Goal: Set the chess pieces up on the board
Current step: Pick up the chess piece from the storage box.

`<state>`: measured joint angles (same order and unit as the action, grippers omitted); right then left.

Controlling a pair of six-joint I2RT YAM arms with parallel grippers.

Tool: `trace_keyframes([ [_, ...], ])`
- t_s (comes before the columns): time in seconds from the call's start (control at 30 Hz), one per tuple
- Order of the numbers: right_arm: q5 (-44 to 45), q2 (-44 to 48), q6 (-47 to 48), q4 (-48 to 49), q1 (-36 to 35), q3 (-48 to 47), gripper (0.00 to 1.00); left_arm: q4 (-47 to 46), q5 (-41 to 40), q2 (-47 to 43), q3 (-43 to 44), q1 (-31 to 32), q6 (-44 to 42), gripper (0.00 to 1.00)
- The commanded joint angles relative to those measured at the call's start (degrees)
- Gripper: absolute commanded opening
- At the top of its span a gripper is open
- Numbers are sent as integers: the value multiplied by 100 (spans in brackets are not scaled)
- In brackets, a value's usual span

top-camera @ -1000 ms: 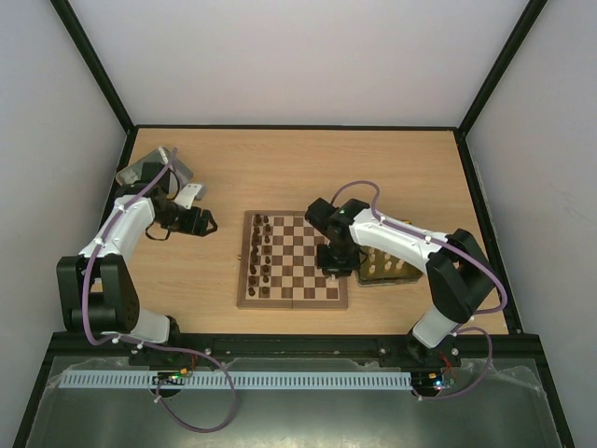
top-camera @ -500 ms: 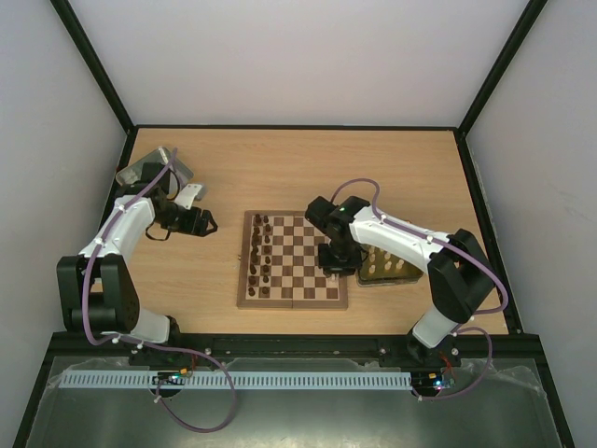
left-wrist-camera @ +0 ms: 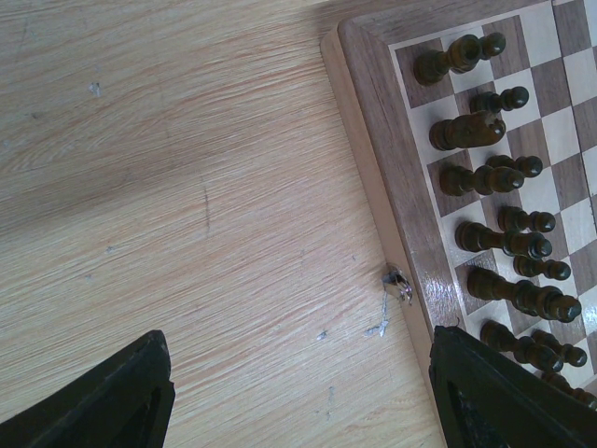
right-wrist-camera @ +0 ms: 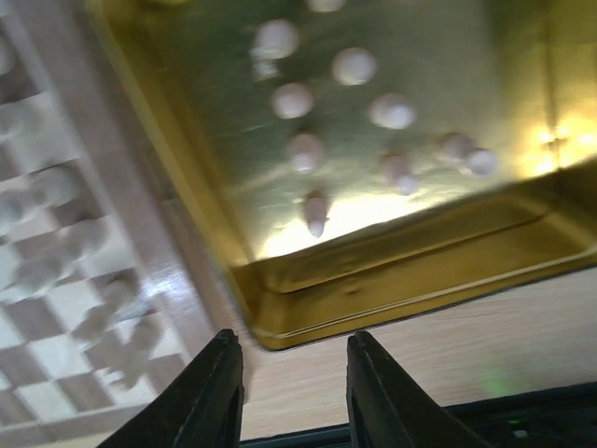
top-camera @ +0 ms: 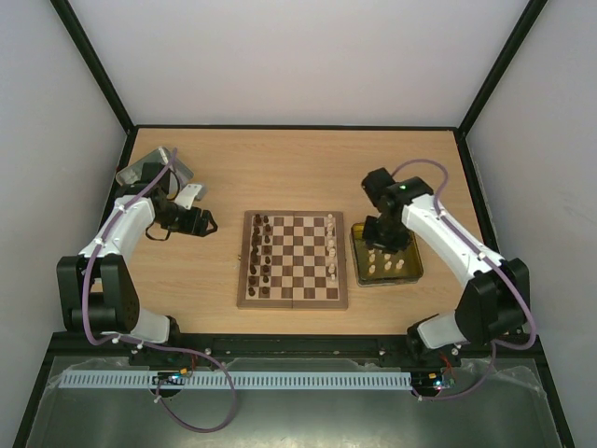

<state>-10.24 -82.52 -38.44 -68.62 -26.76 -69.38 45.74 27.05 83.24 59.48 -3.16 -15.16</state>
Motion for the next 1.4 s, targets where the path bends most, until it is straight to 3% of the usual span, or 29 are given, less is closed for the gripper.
trace_keyframes([
  [0.0,271,254,178,-212,523,438,31,24,110,-18,-68,26,8,75],
  [0.17,119,351,59,282,1173,983,32,14,136,-1,-69,26,19,75],
  [0.23,-16,309,11,461,1362,1164,37,14,136,2,-69,26,25,76],
  [0.47,-80,175,33,825,1992,1392,37,14,134,-17,-69,26,30,75],
  [1.37,-375,-478,100,1646,2593,1689,33,-3,107,40,-78,27,51,75],
])
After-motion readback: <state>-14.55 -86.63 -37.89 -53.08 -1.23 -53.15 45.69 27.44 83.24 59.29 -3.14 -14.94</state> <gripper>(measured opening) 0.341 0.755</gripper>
